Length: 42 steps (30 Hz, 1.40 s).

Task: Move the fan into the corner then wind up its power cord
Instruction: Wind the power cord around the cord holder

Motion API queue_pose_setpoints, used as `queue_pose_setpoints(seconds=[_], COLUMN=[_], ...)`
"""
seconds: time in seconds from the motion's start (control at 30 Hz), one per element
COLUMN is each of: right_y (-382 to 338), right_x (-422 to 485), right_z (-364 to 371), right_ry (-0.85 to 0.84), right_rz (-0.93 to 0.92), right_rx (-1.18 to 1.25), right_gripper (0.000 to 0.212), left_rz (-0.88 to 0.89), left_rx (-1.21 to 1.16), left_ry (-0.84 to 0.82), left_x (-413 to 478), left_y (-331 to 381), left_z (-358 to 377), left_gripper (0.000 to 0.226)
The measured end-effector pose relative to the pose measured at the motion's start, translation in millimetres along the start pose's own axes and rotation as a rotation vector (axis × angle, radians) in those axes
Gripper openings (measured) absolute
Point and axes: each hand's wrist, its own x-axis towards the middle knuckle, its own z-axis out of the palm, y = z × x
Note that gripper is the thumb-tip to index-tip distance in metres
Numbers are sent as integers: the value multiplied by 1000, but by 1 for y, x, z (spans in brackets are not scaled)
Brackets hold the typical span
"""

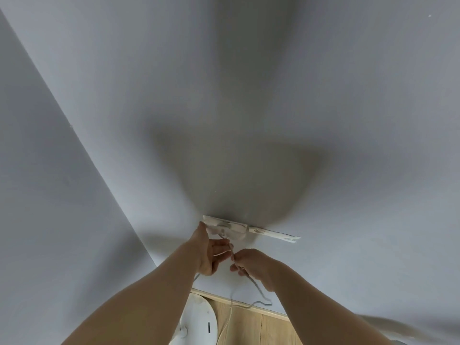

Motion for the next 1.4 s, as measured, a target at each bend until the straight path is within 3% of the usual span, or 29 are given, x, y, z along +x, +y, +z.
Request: queue_pose_setpoints(seconds=[0.13,0.23,0.3,0.43,0.5,0.6,0.73,0.9,1.03,1.17,1.4], right_y=[6,14,19,18,18,14,10,-6,-32,-42,-60], right_x=[-8,-12,-10,0,0,-6,-12,-17,-39,-49,-58], right_z=[-12,-25,-31,-35,-37,-39,-38,-36,-39,-38,-35], right_ry=[-12,86,176,315,370,463,571,504,272,90,123], right_rz=[82,141,130,108,99,56,-57,-178,-76,-82,-111], right_rx=[-143,-181,-242,-268,-280,-298,-99,297,726,984,651], right_gripper=[36,49,46,31,24,26,37,25,31,32,30], left_rz=[34,64,73,105,118,153,201,304,414,518,642], left_rx=[-22,-17,-8,47,99,142,221,332,360,392,372], left_ry=[46,88,107,94,79,87,138,206,249,229,186], left_x=[0,-1,-4,-9,-16,-25,-29,-39,-48,-58,-80], left_y=[3,7,9,11,9,4,1,2,8,14,20], left_z=[3,6,6,7,12,16,17,6,-2,-9,-19], left_gripper=[78,68,57,61,52,45,43,34,25,21,13])
